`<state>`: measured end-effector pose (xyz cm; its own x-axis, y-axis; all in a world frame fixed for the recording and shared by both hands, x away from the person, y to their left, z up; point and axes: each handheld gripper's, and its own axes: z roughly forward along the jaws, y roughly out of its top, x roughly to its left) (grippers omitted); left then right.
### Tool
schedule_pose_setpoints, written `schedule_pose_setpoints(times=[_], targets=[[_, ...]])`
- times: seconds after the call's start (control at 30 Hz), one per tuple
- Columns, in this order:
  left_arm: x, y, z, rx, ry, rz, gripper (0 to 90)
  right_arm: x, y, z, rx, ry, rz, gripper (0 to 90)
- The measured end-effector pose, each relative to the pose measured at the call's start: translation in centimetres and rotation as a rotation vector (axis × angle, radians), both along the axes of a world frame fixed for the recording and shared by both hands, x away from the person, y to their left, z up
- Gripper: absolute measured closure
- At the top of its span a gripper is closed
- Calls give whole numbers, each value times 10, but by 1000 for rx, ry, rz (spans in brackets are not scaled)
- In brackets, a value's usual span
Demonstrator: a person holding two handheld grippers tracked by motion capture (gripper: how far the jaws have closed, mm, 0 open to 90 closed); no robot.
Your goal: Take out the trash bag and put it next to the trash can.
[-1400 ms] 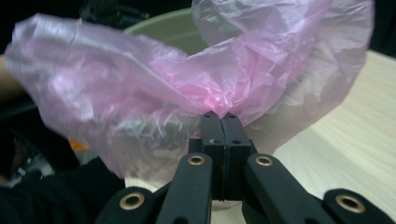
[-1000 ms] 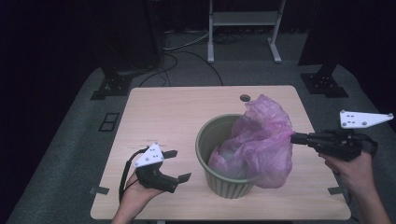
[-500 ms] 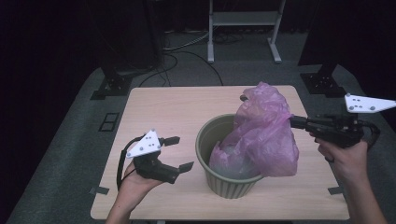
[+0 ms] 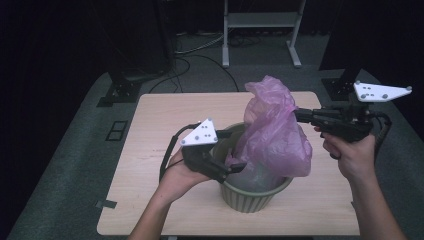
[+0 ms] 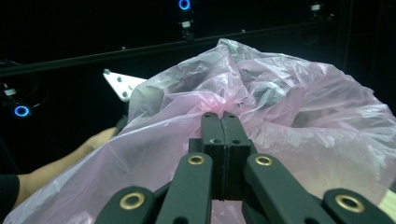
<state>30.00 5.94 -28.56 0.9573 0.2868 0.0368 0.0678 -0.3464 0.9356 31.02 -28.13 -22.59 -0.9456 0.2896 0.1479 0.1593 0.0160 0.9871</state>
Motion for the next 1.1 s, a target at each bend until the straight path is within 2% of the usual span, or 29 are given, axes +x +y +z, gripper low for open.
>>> schedule_pose_setpoints(times=[0.1, 0.23, 0.4, 0.47, 0.53, 0.57, 0.6, 0.67, 0.73, 0.77, 0.83, 0.97, 1.03, 1.1], targets=[[8, -15, 3, 2, 9, -25, 22, 2, 10, 4, 2, -7, 20, 900], [13, -31, 9, -21, 4, -60, 19, 5, 23, 7, 0, -5, 46, 900], [17, -47, 14, -12, -6, -56, 21, 6, 34, 5, 5, 0, 74, 900], [19, -53, 16, -8, -10, -59, 53, 6, 36, 6, 15, 2, 83, 900], [20, -55, 17, -28, -2, -106, 208, 6, 37, 6, 30, 2, 95, 900], [21, -56, 17, -29, -2, -121, 321, 6, 38, 6, 33, 2, 98, 900], [20, -58, 18, -28, -4, -119, 393, 6, 38, 6, 36, 3, 99, 900], [21, -58, 19, -26, -20, -129, 610, 5, 37, 6, 37, 3, 98, 900], [22, -57, 20, -25, 1, -133, 819, 4, 34, 7, 38, -1, 93, 900], [22, -56, 21, -23, 16, -137, 878, 3, 32, 7, 35, -4, 86, 900], [22, -52, 22, -6, 26, -132, 891, 1, 28, 7, 28, -13, 71, 900], [20, -40, 25, -28, 13, -117, 894, -1, 14, 2, 10, -20, 23, 883], [20, -35, 27, -46, 12, -109, 894, -2, 8, -1, 2, -9, 14, 768], [19, -29, 30, -68, 13, -97, 894, -2, 3, -6, -14, -4, -10, 690]])
